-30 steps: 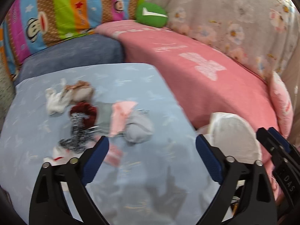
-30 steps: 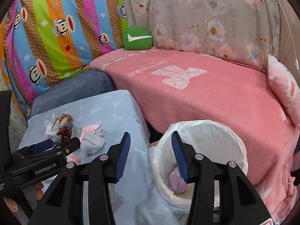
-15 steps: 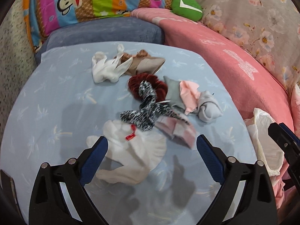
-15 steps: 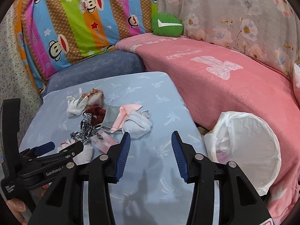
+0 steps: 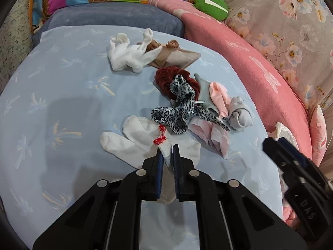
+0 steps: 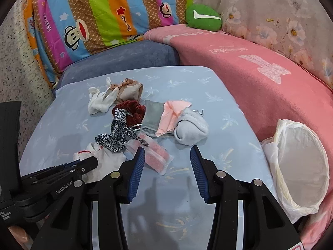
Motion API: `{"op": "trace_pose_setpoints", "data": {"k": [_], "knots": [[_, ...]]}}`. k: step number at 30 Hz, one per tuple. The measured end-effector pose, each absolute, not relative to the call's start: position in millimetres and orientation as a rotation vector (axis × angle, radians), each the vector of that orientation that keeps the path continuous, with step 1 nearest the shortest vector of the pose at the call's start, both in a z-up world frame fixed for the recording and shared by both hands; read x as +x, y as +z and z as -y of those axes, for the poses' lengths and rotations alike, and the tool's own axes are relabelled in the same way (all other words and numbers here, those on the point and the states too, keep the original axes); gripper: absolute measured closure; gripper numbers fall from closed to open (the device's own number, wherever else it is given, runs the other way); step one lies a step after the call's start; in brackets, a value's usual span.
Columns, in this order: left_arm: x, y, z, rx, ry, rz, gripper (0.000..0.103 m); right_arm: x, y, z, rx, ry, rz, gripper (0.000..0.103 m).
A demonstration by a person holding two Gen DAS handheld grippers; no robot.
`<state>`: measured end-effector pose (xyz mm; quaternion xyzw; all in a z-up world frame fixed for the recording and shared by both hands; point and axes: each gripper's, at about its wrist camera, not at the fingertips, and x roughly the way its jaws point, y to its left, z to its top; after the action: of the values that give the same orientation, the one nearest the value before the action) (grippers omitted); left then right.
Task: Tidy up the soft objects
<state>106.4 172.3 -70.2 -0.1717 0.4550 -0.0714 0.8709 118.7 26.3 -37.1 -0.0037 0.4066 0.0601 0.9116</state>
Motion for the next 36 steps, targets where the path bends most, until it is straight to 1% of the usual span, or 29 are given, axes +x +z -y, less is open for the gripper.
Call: {"op": "trace_pose_setpoints", "data": {"k": [10, 23, 29, 30, 31, 32, 34, 35, 36], "knots": [[106.2, -55.7, -205.0, -0.384, -0.092, -0.897, 0.097, 135.7, -50.6, -61.9, 0.002, 0.185, -0.878, 0.058], [126.0, -57.2, -238.8, -0.399, -0.021, -0.881, 0.097, 170.3, -63.1, -109.3, -0.04, 0.235, -0.889, 0.058], [133.8, -66.4, -245.7, -0.406, -0.024, -0.897, 0.097, 188.6, -75.1, -117.9, -0.031, 0.231, -0.91, 0.061], [134.0, -67.5, -245.8, -0.406, -0.024, -0.9, 0.097, 191.4, -77.7, -119.1, -0.032, 0.228, -0.916, 0.064], [134.4, -68.4, -245.7, -0.406, -0.026, -0.902, 0.097, 193.8, -80.6, -119.7, -0.032, 0.228, -0.924, 0.072], [134.8, -69.2, -245.7, -0.407, -0.028, -0.905, 0.097, 196.2, -84.0, -120.2, -0.029, 0.229, -0.937, 0.077], [135.1, -70.3, -244.4, -0.406, -0.033, -0.907, 0.097, 198.0, -89.1, -119.0, -0.021, 0.234, -0.953, 0.097], [135.3, -70.4, -243.7, -0.405, -0.034, -0.908, 0.097, 197.4, -90.4, -118.3, -0.02, 0.234, -0.956, 0.1], [135.0, -70.4, -243.4, -0.406, -0.036, -0.908, 0.097, 196.0, -90.1, -117.3, -0.02, 0.23, -0.953, 0.1]]}}
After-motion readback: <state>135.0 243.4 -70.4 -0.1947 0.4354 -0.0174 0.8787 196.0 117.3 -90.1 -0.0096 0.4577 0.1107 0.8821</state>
